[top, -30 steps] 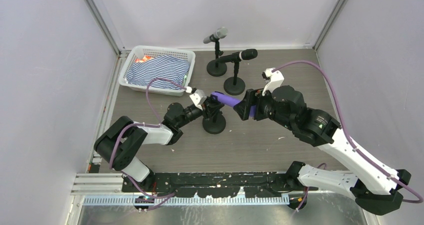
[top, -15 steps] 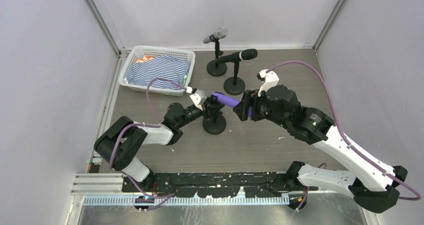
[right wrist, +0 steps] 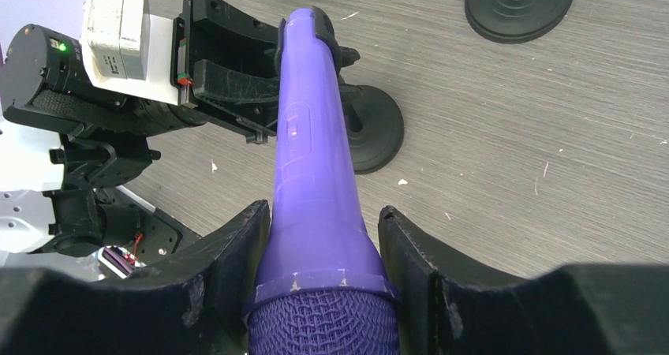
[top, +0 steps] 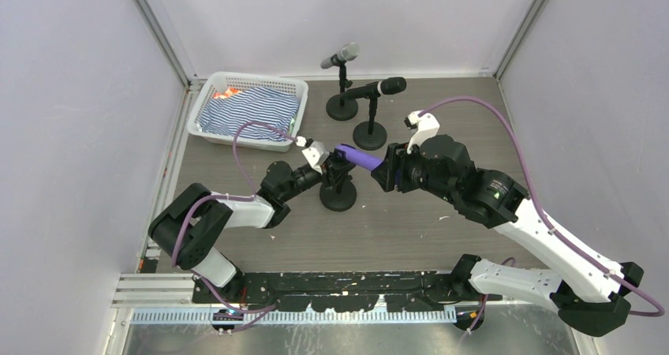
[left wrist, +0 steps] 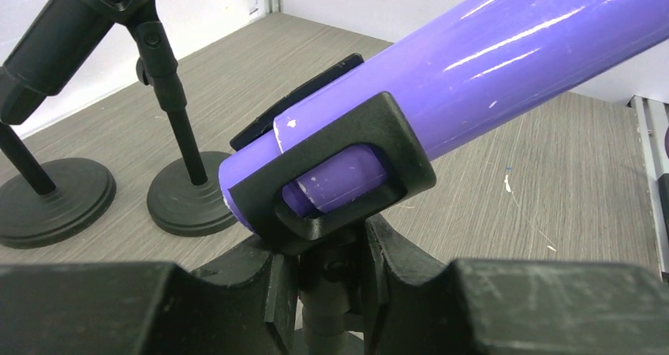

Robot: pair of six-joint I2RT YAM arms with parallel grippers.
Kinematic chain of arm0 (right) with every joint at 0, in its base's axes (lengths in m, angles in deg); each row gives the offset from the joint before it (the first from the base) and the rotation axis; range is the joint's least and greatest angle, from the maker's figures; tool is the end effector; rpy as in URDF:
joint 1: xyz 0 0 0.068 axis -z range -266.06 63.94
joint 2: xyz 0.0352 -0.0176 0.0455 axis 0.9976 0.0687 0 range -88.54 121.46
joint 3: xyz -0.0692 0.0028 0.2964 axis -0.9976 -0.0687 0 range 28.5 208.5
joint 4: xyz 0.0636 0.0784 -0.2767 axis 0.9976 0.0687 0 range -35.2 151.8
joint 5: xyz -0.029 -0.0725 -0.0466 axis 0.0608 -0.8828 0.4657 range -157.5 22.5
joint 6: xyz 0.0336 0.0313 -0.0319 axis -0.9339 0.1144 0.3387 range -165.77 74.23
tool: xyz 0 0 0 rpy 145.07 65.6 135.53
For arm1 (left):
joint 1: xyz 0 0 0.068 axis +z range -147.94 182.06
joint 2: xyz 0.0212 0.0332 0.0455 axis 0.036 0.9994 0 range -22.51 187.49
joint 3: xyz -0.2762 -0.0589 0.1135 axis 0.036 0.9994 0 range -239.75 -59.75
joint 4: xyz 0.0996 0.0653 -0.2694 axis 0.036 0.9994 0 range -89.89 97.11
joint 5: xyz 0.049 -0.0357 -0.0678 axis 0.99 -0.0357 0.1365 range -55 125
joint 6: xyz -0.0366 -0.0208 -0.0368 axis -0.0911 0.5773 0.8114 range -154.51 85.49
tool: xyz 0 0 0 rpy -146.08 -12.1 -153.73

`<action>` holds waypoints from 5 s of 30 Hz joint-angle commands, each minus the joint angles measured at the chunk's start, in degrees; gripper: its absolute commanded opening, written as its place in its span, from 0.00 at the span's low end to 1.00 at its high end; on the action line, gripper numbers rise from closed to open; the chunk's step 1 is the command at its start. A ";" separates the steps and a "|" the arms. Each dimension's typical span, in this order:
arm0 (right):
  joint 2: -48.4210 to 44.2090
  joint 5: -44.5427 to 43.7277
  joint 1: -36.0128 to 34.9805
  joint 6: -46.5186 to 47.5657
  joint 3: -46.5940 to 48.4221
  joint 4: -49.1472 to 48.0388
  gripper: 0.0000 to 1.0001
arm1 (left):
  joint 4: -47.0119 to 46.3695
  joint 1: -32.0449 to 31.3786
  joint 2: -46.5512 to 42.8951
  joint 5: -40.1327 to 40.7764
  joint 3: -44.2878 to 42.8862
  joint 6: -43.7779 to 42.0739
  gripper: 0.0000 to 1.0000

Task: Attach the microphones to the stand

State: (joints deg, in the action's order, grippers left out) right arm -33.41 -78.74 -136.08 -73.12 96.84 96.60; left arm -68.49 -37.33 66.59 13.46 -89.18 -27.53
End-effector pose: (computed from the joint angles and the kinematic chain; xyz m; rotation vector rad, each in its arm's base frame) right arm 0.1392 0.1543 0.4257 -0.2946 2.0994 0.6229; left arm 0.2361 -0.2121 0.2156 0.7181 1.3090 -0.9258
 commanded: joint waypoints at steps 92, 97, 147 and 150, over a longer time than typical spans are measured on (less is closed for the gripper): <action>42.56 19.82 9.44 11.44 12.52 -3.55 0.01 | 0.48 -9.21 2.34 -10.65 -3.51 -5.76 0.00; 43.13 19.75 9.48 11.74 11.95 -5.03 0.01 | -0.02 -9.21 2.54 -9.90 -3.04 -5.67 0.00; 9.23 15.30 9.65 16.78 7.39 -3.74 0.92 | -7.34 -9.21 0.26 8.75 10.35 -6.81 0.95; 8.40 14.46 9.61 16.54 6.74 -3.89 0.92 | -7.85 -9.21 1.92 8.90 9.58 -6.81 0.95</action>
State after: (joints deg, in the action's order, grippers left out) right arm -22.76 -63.57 -126.22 -56.45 104.20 93.83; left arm -73.43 -46.36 67.05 21.14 -78.19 -32.67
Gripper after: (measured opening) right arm 0.920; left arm 0.952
